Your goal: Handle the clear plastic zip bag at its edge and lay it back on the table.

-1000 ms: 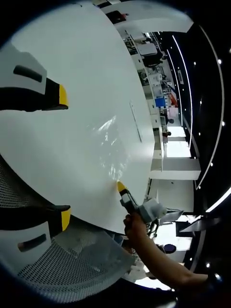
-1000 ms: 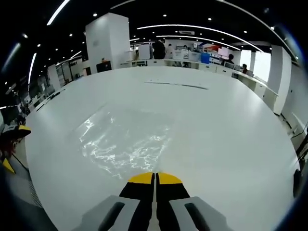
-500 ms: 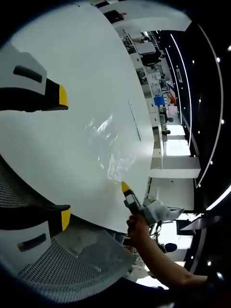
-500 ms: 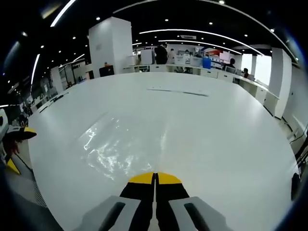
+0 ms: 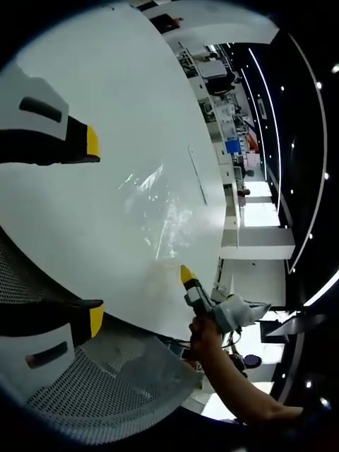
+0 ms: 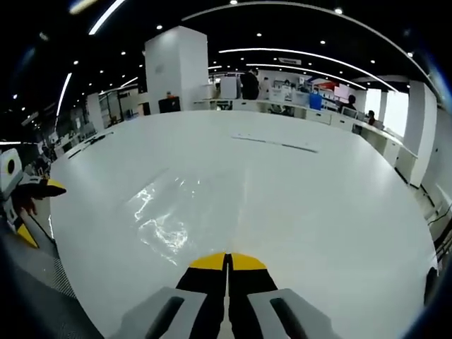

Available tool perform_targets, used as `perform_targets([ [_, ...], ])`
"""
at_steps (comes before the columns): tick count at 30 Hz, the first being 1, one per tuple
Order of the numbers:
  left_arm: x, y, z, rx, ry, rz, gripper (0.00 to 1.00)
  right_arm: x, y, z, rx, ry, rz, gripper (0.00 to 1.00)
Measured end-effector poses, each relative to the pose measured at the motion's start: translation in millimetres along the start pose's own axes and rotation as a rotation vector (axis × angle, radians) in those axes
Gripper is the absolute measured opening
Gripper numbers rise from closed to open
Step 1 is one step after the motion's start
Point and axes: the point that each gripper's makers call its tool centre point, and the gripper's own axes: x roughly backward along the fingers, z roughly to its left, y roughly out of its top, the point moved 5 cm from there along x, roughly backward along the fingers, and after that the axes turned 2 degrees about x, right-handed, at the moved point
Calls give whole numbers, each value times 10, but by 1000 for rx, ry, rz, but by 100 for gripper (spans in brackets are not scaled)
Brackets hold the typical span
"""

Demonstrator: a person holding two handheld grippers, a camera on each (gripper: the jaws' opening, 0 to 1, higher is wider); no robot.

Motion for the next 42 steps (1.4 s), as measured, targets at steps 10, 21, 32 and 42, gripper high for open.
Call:
perform_targets([
  [10,-8,-2,-7,0,-15,7,77,28,67,32,3,22,-14,0],
  [21,-2,22,-26,-2,-53,14,78,83,161,60,24,42,-41,0],
  [32,-9,194,-55,-19,-86,-4,77,147,280,93,30,54,-69,0],
  [42,-57,485,-93,-51,-119,-48,72,187,365,119,59,70,-86,0],
])
